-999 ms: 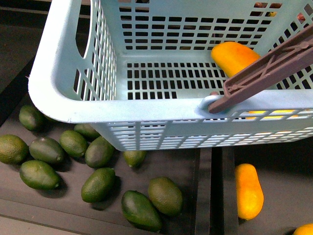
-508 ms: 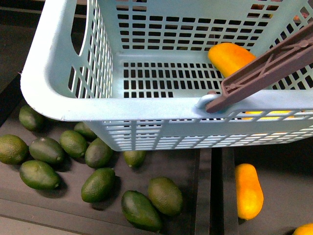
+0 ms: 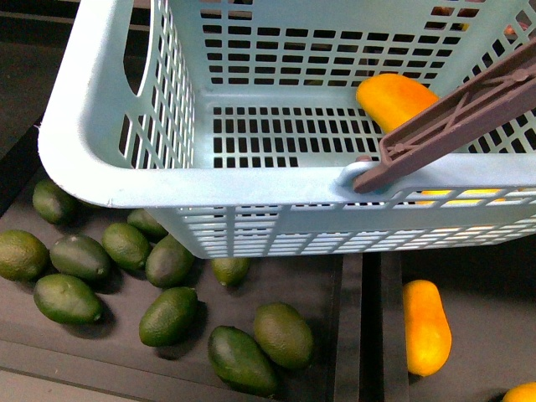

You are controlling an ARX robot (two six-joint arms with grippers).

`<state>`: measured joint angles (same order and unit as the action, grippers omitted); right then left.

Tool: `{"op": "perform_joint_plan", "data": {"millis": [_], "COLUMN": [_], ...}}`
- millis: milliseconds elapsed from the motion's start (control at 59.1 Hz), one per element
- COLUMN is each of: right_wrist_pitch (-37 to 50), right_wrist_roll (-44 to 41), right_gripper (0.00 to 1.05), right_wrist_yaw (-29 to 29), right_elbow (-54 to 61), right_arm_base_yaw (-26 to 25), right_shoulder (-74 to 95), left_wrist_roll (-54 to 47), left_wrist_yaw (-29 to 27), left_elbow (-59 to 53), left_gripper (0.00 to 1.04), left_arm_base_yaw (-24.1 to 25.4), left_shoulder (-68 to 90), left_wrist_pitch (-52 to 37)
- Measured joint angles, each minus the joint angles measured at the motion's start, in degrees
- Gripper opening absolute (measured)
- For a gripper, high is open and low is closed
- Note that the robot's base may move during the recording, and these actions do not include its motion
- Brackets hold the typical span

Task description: Pick lemon and mango into basket

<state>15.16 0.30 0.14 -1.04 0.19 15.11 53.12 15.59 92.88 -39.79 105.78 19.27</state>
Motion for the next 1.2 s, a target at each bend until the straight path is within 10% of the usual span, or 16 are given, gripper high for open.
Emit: {"op": "perform_joint_plan", "data": {"millis": [812,1202], "right_wrist_pitch": [-15.1,-15.1], "right_wrist_roll": [0.0,-0.1], "right_gripper": [0.02,0.67], "right_wrist_yaw": [0.0,0.0], "right_elbow": [0.0,0.0], "right_arm_base_yaw": [0.0,0.0], "right_shoulder": [-14.8,-14.8], "left_wrist_roll": [0.0,0.0], "left_wrist_yaw": [0.0,0.0], "left_elbow": [0.0,0.0], "left_gripper": [0.05,0.05], "left_arm_base_yaw": [0.0,0.0], "left_shoulder": [0.0,0.0], "left_wrist_pitch": [0.0,0.0]}}
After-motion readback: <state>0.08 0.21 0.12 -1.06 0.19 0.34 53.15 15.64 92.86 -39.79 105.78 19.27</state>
